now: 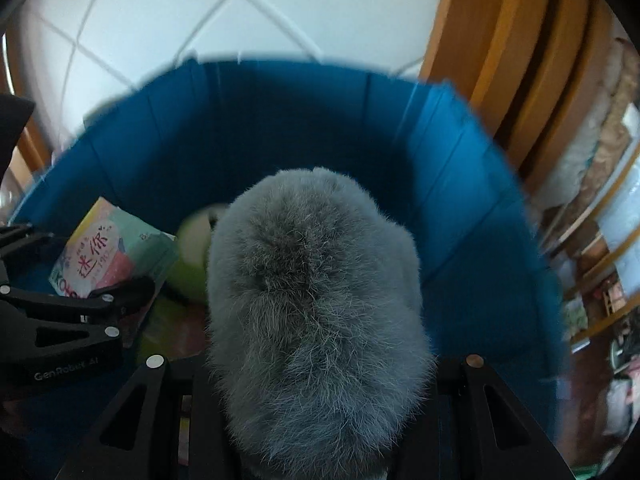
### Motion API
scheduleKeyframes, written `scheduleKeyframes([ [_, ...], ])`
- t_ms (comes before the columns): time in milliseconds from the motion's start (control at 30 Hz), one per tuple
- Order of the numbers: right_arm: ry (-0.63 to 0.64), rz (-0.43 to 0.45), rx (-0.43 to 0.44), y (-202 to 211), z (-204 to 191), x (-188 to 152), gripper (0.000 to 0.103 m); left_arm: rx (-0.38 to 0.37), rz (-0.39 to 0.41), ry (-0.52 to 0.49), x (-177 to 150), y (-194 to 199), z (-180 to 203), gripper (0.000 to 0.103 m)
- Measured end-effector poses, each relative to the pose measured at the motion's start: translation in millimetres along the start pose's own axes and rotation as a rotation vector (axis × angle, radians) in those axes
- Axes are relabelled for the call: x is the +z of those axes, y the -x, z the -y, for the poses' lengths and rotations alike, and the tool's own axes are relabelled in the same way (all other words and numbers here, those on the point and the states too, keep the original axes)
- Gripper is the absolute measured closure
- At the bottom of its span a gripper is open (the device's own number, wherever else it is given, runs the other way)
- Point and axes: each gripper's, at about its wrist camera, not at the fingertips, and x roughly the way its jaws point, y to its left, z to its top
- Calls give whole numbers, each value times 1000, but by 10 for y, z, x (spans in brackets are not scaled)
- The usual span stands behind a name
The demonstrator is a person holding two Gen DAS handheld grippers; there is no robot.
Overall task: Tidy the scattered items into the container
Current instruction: 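Lift the Kotex pack with the left gripper while the right carries the grey plush to the crate, then open both grippers to drop the Kotex pack and grey plush into the crate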
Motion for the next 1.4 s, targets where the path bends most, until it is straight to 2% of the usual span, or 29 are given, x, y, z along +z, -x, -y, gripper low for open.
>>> scheduleKeyframes([
  [33, 5, -44, 20, -148, -7, -46, 67, 4, -61, 20, -20, -145, -31, 37],
  [100, 25, -140, 50, -346, -57, -120, 67, -49, -139, 74, -83, -307, -78, 37],
  [233, 41, -260, 76, -551, -119, -242, 67, 37, -209, -18, -220, -522, 99, 37],
  [300, 43, -330, 84, -660, -131, -319, 66, 50, -241, -41, -260, -610, 146, 36],
  [467, 61, -457, 60, -841, -175, -495, 58, 85, -324, -36, -334, -807, 119, 35],
  [567, 97, -505, 28, -894, -231, -586, 44, 104, -360, -46, -384, -880, 112, 33],
  [633, 106, -518, 19, -898, -250, -615, 16, 121, -356, -53, -392, -875, 109, 30],
  [700, 118, -523, 9, -881, -276, -637, 6, 121, -351, -56, -400, -864, 104, 28],
  [767, 118, -529, 18, -868, -293, -654, 1, 121, -360, -64, -419, -879, 106, 26],
  [900, 122, -567, 29, -870, -330, -730, 0, 152, -382, -110, -480, -926, 147, 26],
  [1067, 105, -572, 43, -800, -341, -769, 0, 149, -378, -117, -494, -886, 137, 26],
  [1200, 63, -524, 73, -626, -308, -723, 0, 127, -320, -105, -446, -665, 105, 26],
  [1300, 19, -501, 139, -418, -249, -681, 0, 87, -276, -73, -419, -385, 57, 26],
  [1400, 17, -449, 103, -77, -161, -640, 0, 63, -222, -87, -453, -38, 70, 26],
])
